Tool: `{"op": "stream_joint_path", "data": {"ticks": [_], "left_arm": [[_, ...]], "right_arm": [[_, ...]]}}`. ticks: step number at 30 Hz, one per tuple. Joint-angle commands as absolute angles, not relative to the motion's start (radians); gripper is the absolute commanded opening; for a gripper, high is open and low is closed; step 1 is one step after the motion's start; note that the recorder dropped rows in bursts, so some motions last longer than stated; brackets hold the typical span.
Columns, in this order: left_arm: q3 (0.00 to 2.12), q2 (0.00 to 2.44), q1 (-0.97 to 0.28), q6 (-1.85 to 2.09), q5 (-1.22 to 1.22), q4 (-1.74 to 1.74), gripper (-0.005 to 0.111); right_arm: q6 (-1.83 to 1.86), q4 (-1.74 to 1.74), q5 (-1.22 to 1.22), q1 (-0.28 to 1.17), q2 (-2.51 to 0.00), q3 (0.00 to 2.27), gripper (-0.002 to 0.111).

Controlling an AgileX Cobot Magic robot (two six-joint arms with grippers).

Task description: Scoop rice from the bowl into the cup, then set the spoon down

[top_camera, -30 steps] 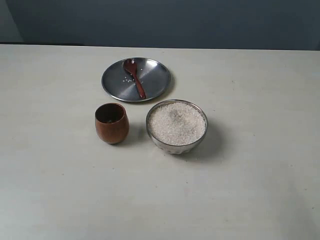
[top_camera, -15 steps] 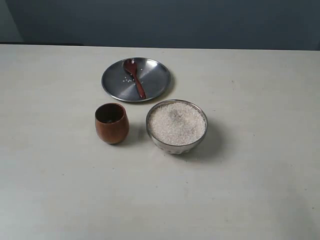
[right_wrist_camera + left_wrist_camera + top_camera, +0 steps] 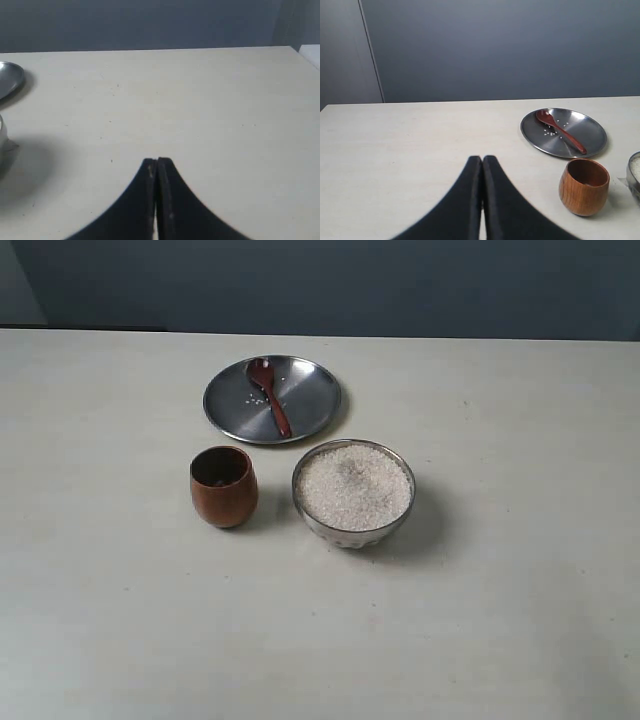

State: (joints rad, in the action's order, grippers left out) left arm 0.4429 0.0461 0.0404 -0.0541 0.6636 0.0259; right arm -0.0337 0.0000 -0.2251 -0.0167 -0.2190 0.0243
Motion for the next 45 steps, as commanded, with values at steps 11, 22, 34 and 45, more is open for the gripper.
{"op": "stream_joint_path", "data": {"ticks": [11,22,34,45], "left_arm": [[0.448,0.052,0.043,-0.06,0.662,0.03,0.0],[0.448,0.052,0.043,-0.06,0.662,0.03,0.0],[0.448,0.052,0.043,-0.06,0.662,0.03,0.0],[0.448,0.052,0.043,-0.06,0.662,0.03,0.0]], "right_arm": [[0.058,-0.008,-0.262,-0.024,-0.215,0.032,0.0],[0.022,-0.019,-0.28,-0.024,-0.215,0.032,0.0],[0.022,-0.015,-0.281,-0.024,-0.215,0.032,0.0],[0.022,0.008,-0.281,-0.024,-0.215,0.032,0.0]]}}
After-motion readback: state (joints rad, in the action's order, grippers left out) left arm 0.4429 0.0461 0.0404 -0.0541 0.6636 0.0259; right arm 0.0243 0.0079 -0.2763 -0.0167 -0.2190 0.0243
